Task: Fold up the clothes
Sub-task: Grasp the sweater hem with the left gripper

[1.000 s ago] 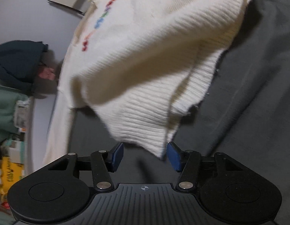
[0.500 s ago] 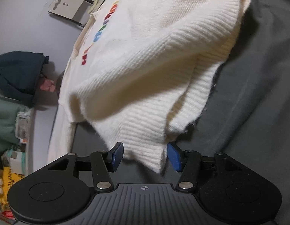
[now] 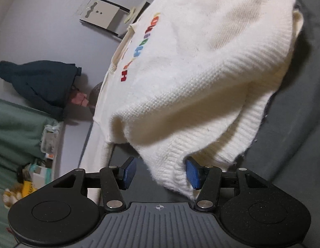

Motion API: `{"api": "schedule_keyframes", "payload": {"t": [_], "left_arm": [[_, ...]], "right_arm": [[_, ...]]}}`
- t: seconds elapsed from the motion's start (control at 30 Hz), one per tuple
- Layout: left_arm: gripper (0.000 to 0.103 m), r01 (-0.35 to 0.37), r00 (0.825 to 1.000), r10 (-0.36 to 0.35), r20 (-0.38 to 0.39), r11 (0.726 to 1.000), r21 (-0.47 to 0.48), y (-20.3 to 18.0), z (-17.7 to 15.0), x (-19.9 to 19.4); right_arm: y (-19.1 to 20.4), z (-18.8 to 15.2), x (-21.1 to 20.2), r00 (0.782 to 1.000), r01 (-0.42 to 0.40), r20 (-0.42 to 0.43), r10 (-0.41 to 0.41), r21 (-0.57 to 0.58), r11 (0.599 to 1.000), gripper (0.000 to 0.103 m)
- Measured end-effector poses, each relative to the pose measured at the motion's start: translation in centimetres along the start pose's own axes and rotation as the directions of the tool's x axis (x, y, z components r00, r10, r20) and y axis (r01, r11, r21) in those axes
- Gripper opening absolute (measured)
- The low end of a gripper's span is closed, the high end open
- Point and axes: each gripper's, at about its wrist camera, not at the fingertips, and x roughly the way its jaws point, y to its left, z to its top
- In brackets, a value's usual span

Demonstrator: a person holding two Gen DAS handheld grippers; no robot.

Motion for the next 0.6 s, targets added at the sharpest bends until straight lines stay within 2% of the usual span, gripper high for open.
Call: {"api": "schedule_keyframes", "payload": {"t": [0.07,0.17,0.2,0.23,0.27,0.37,0.47,0.6], "left_arm": [[0.054,0.026,0.999,-0.022,-0.041,0.995,0.092,-1.3,-0.2,1.1],[0.054,-0.016,0.998,0.03,-0.059,0.974,0.226,-3.0,-0.8,2.1],[0.044,-0.019,0.997,0.036,-0.07,0.972,0.235,-3.0,-0.8,2.3],[0.027,-0.008,0.995,0.028,-0.091,0.977,0.214,-2.3,-0.8,2.6],[0.006,0.005,0.993,0.017,-0.115,0.982,0.187,-1.5,-0.8,2.8],[0.005,0.032,0.991,-0.011,-0.135,0.987,0.155,0.8,-0.9,1.9],[0.005,-0.008,0.995,0.025,-0.101,0.987,0.163,3.0,-0.8,-1.5],[0.005,-0.072,0.995,0.082,-0.057,0.985,0.159,6.2,-0.4,-6.9]], "right_arm": [[0.1,0.1,0.1,1.0,0.002,0.002,-0.002,-0.007,1.0,0.086],[0.1,0.2,0.5,1.0,0.0,-0.003,0.0,-0.019,1.0,0.086],[0.1,0.2,0.7,1.0,0.003,-0.008,-0.004,-0.027,1.0,0.086],[0.1,0.3,0.9,1.0,0.007,-0.014,-0.007,-0.035,0.999,0.086],[0.1,0.2,1.2,1.0,0.016,-0.018,-0.017,-0.048,0.999,0.086],[0.3,0.1,1.8,0.998,0.047,-0.025,-0.049,-0.087,0.995,0.086],[0.5,-0.2,2.2,0.998,0.057,-0.032,-0.06,-0.106,0.993,0.086],[1.2,-1.2,2.8,0.991,0.107,-0.053,-0.12,-0.208,0.972,0.086]]}}
